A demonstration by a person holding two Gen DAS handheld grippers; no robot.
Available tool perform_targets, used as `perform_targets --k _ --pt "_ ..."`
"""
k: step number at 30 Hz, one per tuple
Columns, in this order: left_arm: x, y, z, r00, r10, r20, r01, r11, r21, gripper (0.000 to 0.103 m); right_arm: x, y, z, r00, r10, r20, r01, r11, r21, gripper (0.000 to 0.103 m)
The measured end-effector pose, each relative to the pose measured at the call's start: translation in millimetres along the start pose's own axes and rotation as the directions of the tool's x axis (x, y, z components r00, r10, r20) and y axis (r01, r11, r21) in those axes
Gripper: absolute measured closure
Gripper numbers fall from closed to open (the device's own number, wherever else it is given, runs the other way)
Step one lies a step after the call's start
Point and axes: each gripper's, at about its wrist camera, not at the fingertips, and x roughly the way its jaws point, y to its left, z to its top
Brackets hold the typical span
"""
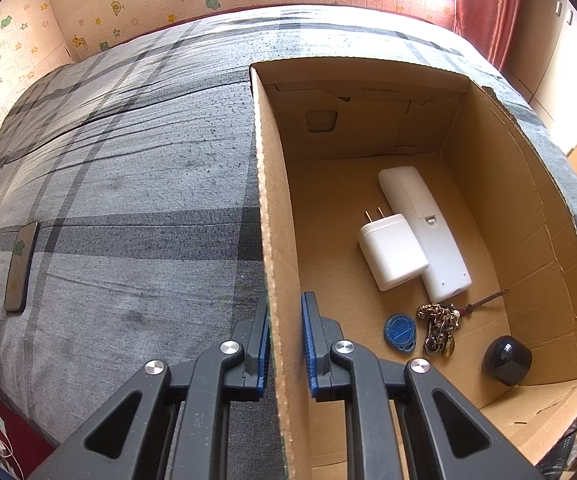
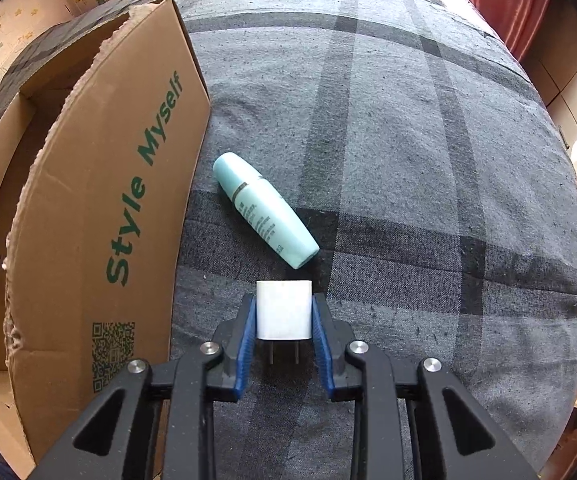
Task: Organize rigid objects
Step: 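Lift the plug adapter with the right gripper and carry it over the box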
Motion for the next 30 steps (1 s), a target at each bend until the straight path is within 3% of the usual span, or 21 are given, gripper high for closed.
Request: perform_targets --k 30 --pt "0 -1 1 1.0 -0.001 0.001 0.001 1.0 0.002 0.088 -96 23 11 0.996 -0.054 0.076 0.056 0.998 -0.027 0.075"
